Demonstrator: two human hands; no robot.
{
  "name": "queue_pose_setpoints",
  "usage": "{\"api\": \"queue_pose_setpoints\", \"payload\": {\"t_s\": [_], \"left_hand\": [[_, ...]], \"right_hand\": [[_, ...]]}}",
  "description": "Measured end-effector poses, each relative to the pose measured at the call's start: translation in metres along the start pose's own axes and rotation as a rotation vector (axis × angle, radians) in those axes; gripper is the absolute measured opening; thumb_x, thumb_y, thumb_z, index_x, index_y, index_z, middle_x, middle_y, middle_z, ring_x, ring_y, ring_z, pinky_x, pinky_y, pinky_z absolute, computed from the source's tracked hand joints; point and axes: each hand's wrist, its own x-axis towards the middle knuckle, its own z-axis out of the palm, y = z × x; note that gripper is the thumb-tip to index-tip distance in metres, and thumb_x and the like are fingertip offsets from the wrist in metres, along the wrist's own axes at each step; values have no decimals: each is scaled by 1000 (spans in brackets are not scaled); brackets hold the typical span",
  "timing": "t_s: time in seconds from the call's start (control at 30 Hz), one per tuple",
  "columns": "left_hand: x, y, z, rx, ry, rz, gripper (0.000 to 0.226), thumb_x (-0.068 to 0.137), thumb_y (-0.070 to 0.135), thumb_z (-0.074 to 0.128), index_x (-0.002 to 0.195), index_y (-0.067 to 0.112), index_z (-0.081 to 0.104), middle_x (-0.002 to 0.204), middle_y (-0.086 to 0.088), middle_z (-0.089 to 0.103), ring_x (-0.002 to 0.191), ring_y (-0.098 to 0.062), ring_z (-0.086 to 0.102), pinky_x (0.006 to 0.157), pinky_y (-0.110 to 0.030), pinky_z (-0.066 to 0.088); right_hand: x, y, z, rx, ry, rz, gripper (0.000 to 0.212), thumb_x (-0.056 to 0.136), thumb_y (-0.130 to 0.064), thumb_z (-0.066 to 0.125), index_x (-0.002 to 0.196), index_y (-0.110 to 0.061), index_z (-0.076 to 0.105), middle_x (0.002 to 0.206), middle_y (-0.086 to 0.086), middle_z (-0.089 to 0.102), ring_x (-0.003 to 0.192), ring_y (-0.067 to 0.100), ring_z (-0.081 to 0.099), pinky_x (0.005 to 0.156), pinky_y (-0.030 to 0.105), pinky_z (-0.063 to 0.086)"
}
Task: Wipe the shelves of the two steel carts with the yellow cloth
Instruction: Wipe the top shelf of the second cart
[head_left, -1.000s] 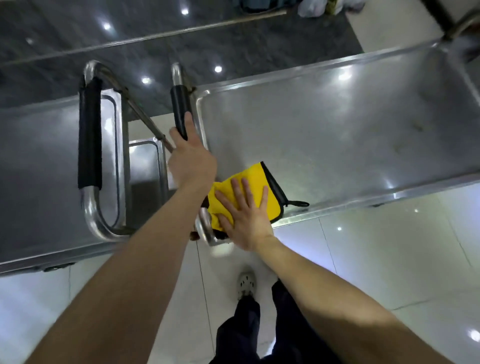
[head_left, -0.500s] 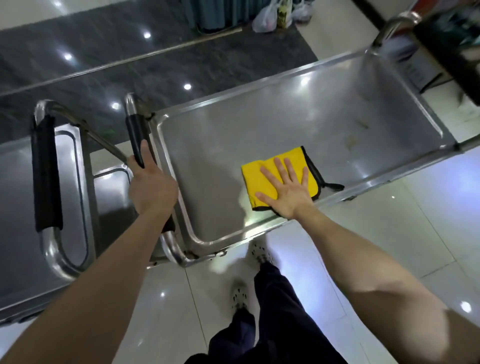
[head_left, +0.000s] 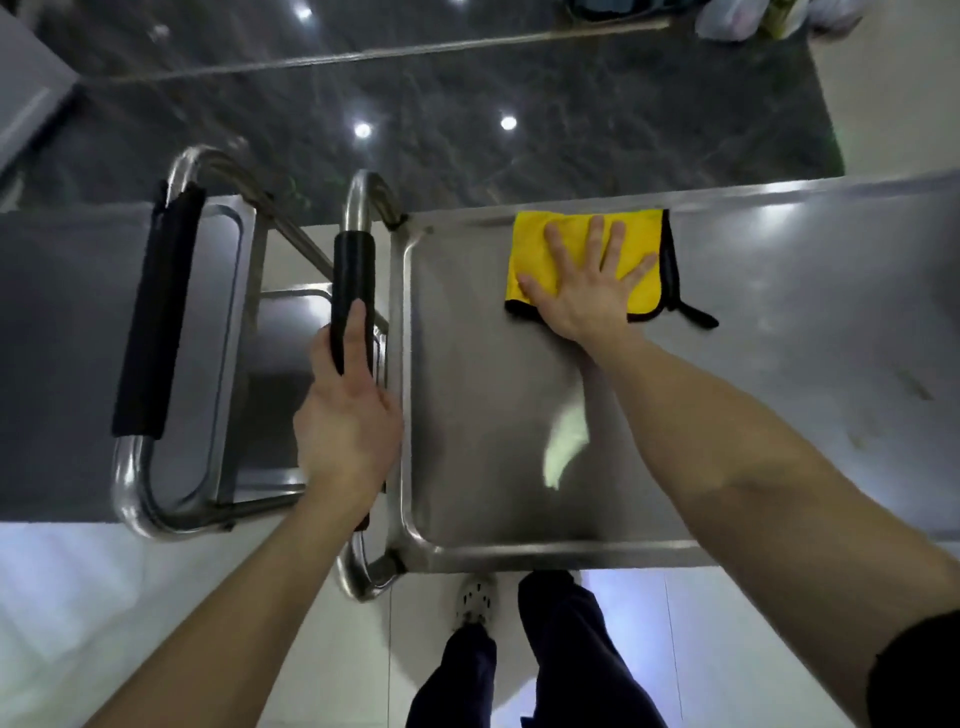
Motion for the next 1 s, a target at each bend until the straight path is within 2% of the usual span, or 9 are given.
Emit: {"api": "queue_pose_setpoints", "payload": {"t_s": [0.13,0.27,0.37,0.47,0.57,0.73,0.9,1.0], "left_hand": [[4,1,-2,-21,-2,-32,88,98,19,59,170,38,11,167,-5,22,79,-33,66,74,-55,63],[9,-1,-2,6,3,-54,88,96,21,57,170,35,13,165,-8,28,76,-33,65,69,-53,63],[11,-3,0,43,4,-41,85,94,30,48,171,34,12,162,-9,31,83,-37,68,68,-48,61],[13,-4,1,76,14,-32,87,95,25,55,171,33,13,162,-13,33,95,-41,70,69,-47,55],[15,-5,1,81,6,-41,91,96,22,60,171,34,10,164,-15,31,105,-44,68,77,-52,56],[16,-2,-2,76,8,-39,90,97,20,60,171,35,11,157,-16,37,99,-44,68,83,-52,56],[16,-5,-6,56,18,-13,92,94,18,61,171,37,13,164,-16,33,99,-45,69,86,-52,55],[18,-5,-8,78,16,16,93,94,17,63,171,33,14,166,-17,30,111,-46,66,94,-54,54]], "right_hand": [[13,-76,20,-44,44,-158,84,97,-88,18,170,-47,6,179,18,-9,163,46,-14,116,85,-1],[7,-123,36,-46,18,-233,86,98,-85,15,171,-41,9,179,19,-7,163,47,-14,116,85,-1],[-21,-132,47,-6,47,-258,80,103,-78,20,171,-36,17,179,21,1,163,48,-7,115,85,1],[-77,-134,67,13,98,-321,74,107,-72,24,171,-36,21,179,20,3,164,47,-5,116,84,2],[-152,-131,89,32,100,-364,72,108,-70,28,171,-36,20,179,21,3,164,47,-4,117,84,4],[-258,-111,115,-22,93,-460,71,109,-66,30,172,-36,17,180,17,2,165,45,-4,118,84,6],[-267,-73,98,-136,-11,-518,70,106,-74,23,170,-47,11,181,2,2,166,33,-10,123,76,6],[-269,-26,82,-116,-25,-427,71,104,-77,26,169,-50,16,181,-2,3,167,28,-9,124,74,3]]}}
